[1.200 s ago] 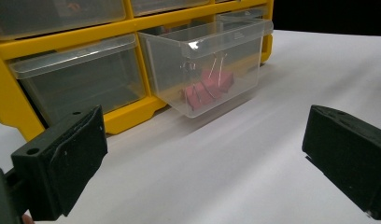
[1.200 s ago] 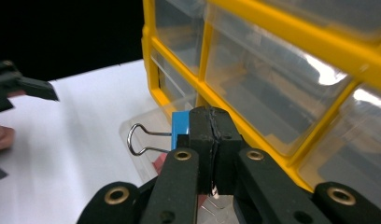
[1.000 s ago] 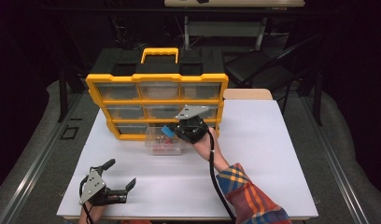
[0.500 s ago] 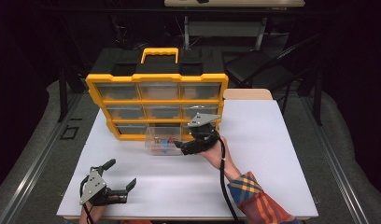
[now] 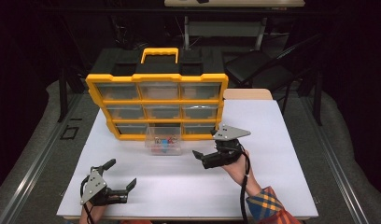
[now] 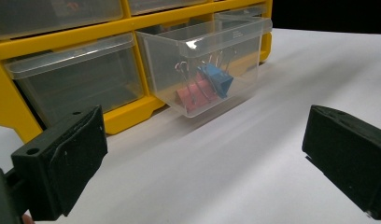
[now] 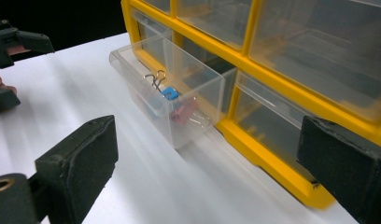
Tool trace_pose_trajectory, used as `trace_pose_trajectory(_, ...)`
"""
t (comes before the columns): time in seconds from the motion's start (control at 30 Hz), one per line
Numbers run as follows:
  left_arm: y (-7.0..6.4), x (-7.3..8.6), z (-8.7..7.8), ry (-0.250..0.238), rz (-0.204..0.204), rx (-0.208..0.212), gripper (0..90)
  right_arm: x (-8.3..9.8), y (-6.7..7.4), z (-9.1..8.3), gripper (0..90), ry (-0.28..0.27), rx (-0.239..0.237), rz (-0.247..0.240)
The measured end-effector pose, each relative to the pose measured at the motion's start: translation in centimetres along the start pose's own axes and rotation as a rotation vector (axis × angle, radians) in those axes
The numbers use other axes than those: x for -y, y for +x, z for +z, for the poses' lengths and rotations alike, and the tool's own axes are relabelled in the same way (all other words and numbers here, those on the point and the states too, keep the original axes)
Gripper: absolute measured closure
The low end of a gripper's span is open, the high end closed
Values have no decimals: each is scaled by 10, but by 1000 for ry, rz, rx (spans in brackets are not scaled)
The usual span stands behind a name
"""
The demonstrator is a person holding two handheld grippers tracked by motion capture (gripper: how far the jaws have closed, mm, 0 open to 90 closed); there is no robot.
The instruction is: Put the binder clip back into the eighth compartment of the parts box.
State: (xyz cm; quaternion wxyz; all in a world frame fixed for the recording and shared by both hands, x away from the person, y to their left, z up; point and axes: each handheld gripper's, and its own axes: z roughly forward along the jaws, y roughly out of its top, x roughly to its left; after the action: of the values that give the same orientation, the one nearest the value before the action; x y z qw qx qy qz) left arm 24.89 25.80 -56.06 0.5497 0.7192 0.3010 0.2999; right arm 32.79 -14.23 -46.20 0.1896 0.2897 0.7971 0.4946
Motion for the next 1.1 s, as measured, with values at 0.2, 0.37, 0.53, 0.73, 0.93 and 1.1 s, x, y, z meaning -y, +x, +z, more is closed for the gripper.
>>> trace_pose_trajectory(0.2,0,0,0,0,0,0,0,12,-2,-17,37,-7,31,7)
trace_pose_trajectory(0.37,0,0,0,-1,1,1,0,20,-3,-28,23,-18,54,15)
trace_pose_trajectory(0.53,0,0,0,0,1,0,0,31,-4,-38,16,-27,77,18)
trace_pose_trajectory(0.73,0,0,0,0,0,0,0,46,-5,-50,12,-31,103,16)
trace_pose_trajectory(0.93,0,0,1,1,-1,3,0,63,-3,-57,8,-28,116,11)
trace_pose_trajectory(1.1,0,0,1,2,-2,2,0,76,-3,-62,6,-37,126,9)
